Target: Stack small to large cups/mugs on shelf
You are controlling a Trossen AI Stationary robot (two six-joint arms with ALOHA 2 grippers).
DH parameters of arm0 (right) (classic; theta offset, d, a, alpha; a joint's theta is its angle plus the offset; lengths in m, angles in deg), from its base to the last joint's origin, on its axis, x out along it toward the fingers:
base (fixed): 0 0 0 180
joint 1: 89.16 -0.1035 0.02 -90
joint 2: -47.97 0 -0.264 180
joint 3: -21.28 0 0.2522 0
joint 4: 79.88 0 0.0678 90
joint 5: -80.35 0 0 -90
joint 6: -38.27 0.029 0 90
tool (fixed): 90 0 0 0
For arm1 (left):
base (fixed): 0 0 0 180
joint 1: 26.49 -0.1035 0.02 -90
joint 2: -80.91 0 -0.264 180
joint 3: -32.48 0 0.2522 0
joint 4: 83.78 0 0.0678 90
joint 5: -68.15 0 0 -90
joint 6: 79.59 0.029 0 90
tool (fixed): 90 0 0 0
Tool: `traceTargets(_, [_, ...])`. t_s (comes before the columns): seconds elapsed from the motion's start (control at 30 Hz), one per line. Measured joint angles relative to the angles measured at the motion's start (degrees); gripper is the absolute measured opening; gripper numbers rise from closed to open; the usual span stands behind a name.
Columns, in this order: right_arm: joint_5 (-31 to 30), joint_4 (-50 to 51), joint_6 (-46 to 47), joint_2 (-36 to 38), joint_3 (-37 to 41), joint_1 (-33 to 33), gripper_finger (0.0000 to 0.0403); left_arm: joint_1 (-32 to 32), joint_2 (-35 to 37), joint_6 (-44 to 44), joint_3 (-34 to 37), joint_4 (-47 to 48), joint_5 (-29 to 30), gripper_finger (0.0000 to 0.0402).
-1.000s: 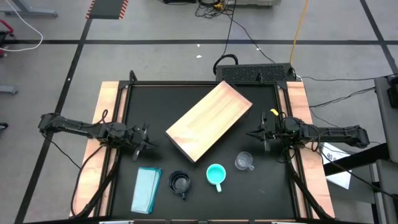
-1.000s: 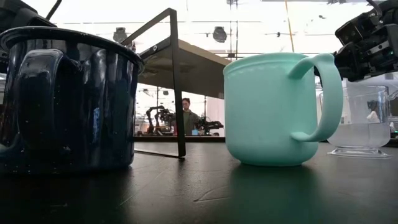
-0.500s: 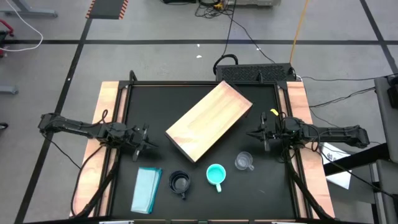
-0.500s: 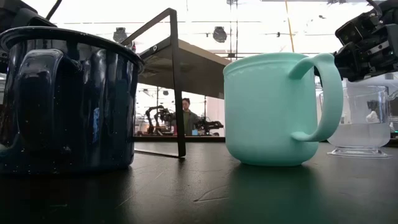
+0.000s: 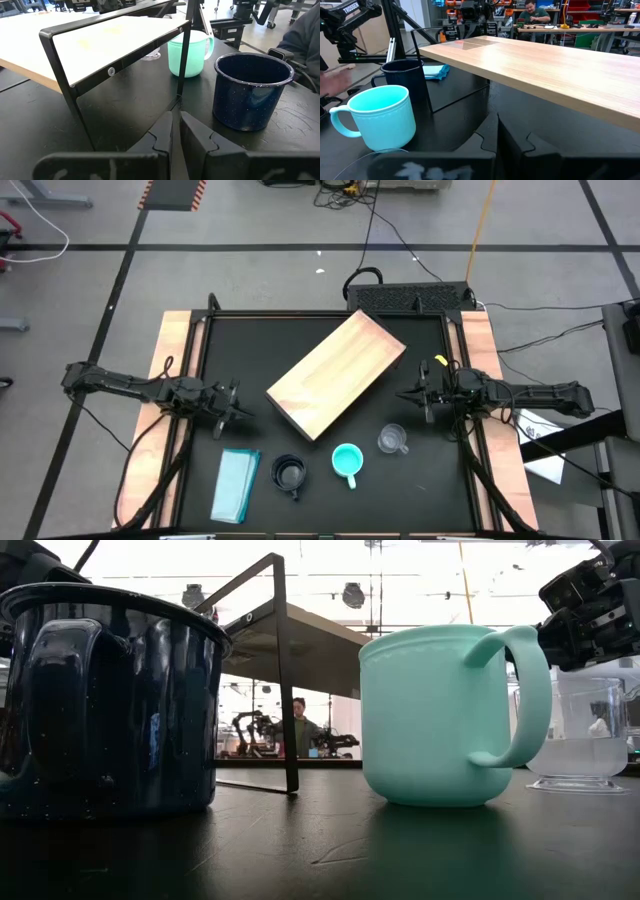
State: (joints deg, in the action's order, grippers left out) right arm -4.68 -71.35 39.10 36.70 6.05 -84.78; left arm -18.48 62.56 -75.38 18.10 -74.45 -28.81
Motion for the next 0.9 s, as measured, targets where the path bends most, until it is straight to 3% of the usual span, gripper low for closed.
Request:
traceTargets(0.6, [0.0,0.0,0.0,0.0,0.0,0.0,0.0,0.0,0.0,0.0,0.0,-0.1,0.0,0.0037])
traceTargets(0.9, [0.0,0.0,0.0,0.0,0.0,0.0,0.0,0.0,0.0,-5.0,0.0,-8.5,-0.1,0.0037])
